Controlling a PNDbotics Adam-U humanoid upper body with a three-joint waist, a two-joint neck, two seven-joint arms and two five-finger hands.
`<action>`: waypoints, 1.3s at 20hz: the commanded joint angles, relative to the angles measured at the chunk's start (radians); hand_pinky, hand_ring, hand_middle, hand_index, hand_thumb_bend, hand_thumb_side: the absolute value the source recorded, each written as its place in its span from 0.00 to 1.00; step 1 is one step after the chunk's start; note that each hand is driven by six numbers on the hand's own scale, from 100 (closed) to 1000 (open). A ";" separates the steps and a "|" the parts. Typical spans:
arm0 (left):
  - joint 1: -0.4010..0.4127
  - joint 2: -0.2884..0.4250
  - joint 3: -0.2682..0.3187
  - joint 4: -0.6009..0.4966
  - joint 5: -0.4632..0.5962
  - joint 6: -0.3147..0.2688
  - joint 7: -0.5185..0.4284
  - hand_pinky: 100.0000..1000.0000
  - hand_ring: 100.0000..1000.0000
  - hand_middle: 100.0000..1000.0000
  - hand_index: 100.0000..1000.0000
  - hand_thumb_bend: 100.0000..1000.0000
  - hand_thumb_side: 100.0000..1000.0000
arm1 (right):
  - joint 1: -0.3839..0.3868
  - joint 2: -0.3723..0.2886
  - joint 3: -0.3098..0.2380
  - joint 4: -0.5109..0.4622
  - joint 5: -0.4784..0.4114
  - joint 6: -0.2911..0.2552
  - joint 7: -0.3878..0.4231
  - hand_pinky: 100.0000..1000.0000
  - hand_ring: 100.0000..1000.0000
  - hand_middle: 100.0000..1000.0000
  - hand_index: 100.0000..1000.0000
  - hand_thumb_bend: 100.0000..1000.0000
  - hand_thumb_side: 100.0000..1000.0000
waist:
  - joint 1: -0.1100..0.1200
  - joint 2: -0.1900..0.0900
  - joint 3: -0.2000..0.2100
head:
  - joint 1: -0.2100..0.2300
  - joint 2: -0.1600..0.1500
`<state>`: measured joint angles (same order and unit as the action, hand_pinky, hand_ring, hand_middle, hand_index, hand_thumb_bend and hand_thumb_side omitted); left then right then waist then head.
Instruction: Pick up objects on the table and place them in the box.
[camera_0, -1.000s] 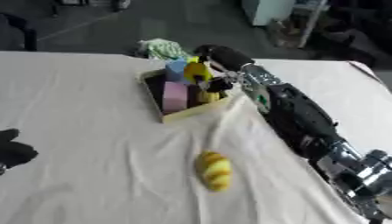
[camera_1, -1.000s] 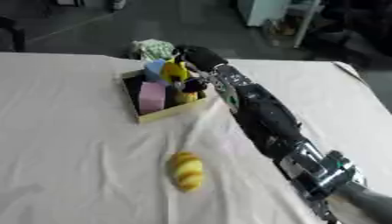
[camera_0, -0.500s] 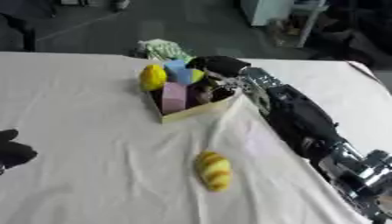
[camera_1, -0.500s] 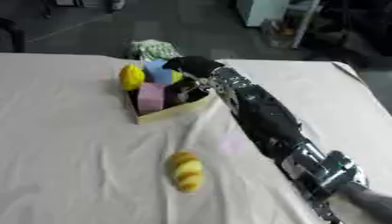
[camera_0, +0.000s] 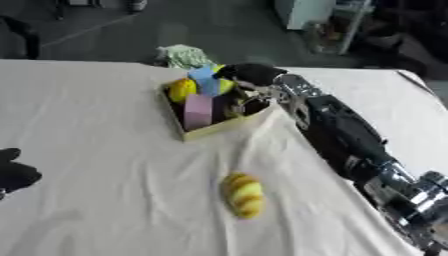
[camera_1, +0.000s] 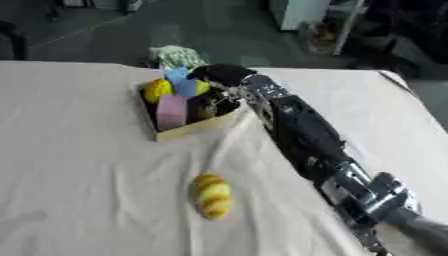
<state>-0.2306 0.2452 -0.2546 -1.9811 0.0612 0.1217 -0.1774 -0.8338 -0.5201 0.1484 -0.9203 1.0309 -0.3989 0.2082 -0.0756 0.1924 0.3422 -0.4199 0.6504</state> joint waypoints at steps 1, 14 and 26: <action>-0.007 0.004 0.008 -0.019 -0.004 0.001 -0.001 0.80 0.69 0.59 0.82 0.00 0.71 | -0.005 -0.057 -0.004 -0.059 -0.037 -0.014 0.001 0.84 0.89 0.91 1.00 0.00 0.11 | 0.005 -0.018 -0.004 | 0.000 -0.006; -0.003 0.020 0.014 -0.019 -0.015 0.002 0.004 0.81 0.69 0.59 0.82 0.00 0.71 | 0.225 -0.236 0.208 -0.373 -0.195 -0.205 -0.065 0.88 0.94 0.96 1.00 0.00 0.23 | -0.015 -0.021 -0.022 | 0.023 -0.005; -0.003 0.022 0.017 -0.019 -0.017 -0.001 0.003 0.81 0.69 0.59 0.82 0.00 0.71 | 0.421 -0.305 0.186 -0.667 -0.104 -0.386 0.087 0.89 0.96 0.97 1.00 0.10 0.30 | -0.014 -0.020 -0.024 | 0.020 0.001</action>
<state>-0.2289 0.2523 -0.2478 -1.9811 0.0468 0.1235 -0.1750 -0.4045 -0.7822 0.3577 -1.5449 0.9248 -0.7669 0.2833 -0.0939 0.1885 0.3209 -0.3990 0.6510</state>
